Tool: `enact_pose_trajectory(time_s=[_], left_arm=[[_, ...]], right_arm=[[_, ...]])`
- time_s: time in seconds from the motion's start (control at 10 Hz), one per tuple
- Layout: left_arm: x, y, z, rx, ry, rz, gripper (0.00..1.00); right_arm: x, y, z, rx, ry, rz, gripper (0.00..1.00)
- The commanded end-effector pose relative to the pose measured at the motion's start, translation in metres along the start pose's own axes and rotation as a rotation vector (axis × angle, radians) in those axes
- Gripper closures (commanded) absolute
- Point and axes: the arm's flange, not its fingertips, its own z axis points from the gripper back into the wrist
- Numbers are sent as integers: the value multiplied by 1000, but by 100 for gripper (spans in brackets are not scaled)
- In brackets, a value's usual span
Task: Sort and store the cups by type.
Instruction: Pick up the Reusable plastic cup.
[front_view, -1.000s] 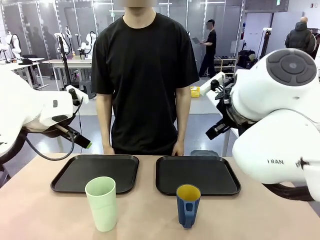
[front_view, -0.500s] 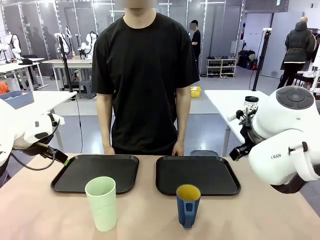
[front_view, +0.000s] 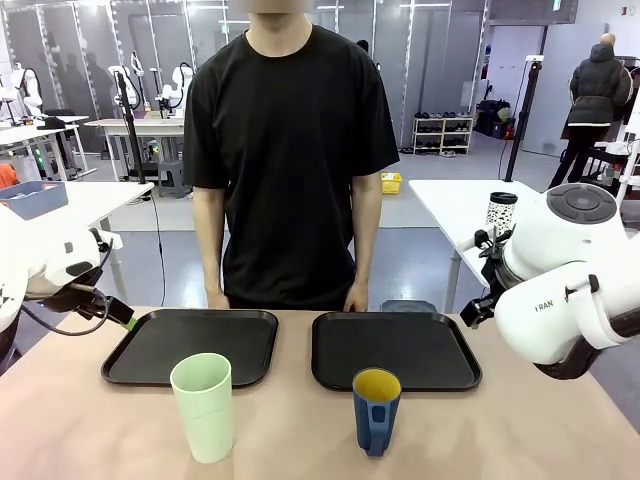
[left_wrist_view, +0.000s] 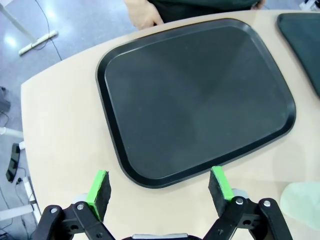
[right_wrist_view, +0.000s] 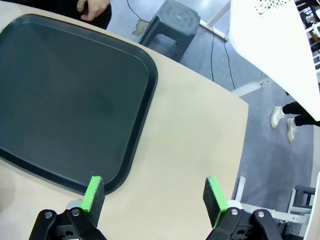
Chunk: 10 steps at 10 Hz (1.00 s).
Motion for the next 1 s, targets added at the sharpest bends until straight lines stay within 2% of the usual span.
enact_pose_trajectory(time_s=[0.0, 0.1, 0.2, 0.9], left_arm=[[4, 9, -6, -11, 4, -2, 0], [6, 4, -1, -30, -33, 4, 0], [0, 2, 0, 1, -1, 5, 0], [0, 2, 0, 1, -1, 5, 0]], right_arm=[[3, -1, 4, -33, 9, -26, 0], [0, 0, 0, 0, 0, 0, 0], [0, 0, 0, 0, 0, 0, 0], [0, 0, 0, 0, 0, 0, 0]])
